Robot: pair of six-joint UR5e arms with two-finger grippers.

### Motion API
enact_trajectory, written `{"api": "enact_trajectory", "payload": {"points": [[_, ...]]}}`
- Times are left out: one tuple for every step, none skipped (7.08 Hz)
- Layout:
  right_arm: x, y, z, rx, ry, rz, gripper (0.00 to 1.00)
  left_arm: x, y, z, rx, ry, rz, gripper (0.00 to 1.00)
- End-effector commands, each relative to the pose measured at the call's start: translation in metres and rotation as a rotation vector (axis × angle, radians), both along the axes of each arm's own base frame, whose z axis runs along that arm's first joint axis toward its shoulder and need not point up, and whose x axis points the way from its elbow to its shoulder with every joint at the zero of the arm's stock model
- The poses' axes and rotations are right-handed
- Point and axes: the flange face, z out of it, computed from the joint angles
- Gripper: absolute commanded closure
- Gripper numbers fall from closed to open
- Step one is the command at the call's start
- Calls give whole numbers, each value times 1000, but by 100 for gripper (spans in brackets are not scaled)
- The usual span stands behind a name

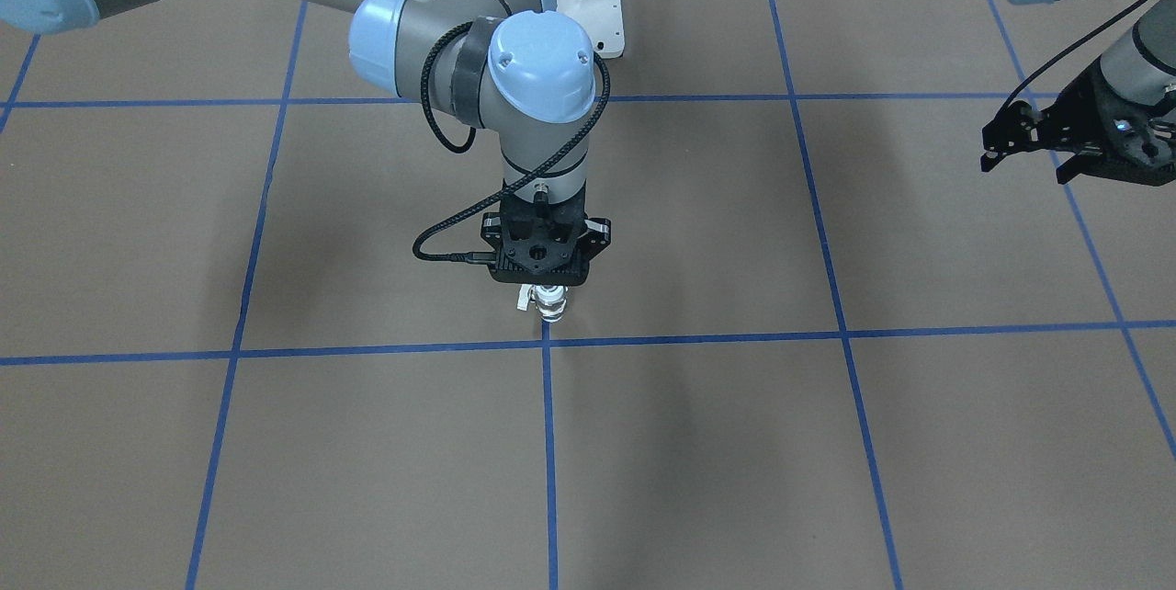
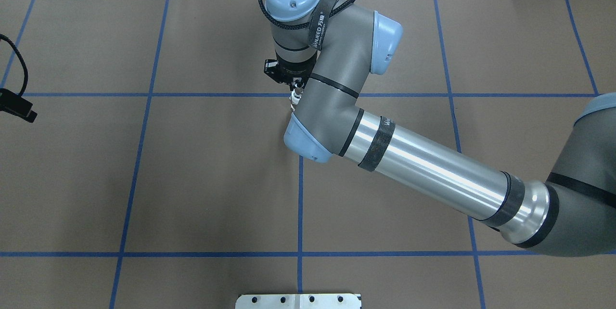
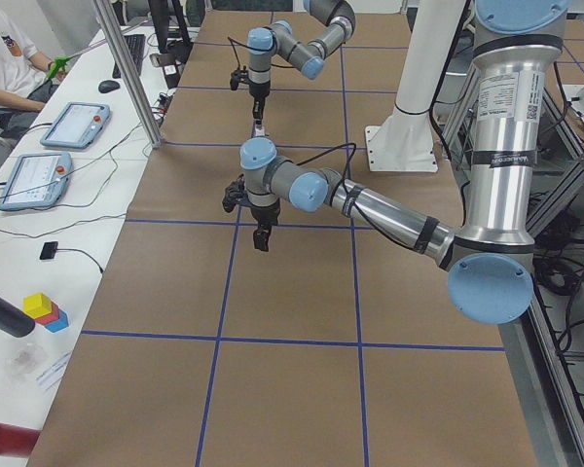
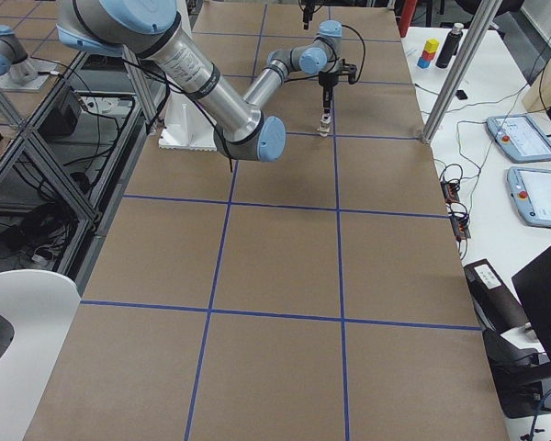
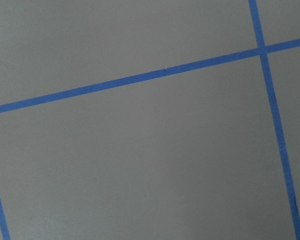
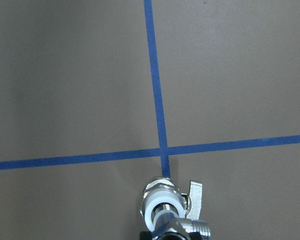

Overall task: Assemble PPR valve and pipe with both arms
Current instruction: 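Keep pressing the valve into the fitting with the right gripper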

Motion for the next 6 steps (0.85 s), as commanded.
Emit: {"api": "enact_trajectory", "payload": {"points": [[-2,1,0,3,-4,-2,100,0,1,1,-1,-1,1,1],[-3,2,-1,5,-7,-4,90,0,1,1,-2,-1,0,1],[-3,3,-1,7,-6,-3,75,-1,1,2,-2,-1,1,0],[-3,2,-1,7,-5,-1,64,-1,1,1,-2,-1,0,0],[-2,2,0,6,-4,0,56,-1,1,1,-4,-1,0,1],[-2,2,0,7,-5,0,48,-1,1,1,-4,-1,0,1]]}}
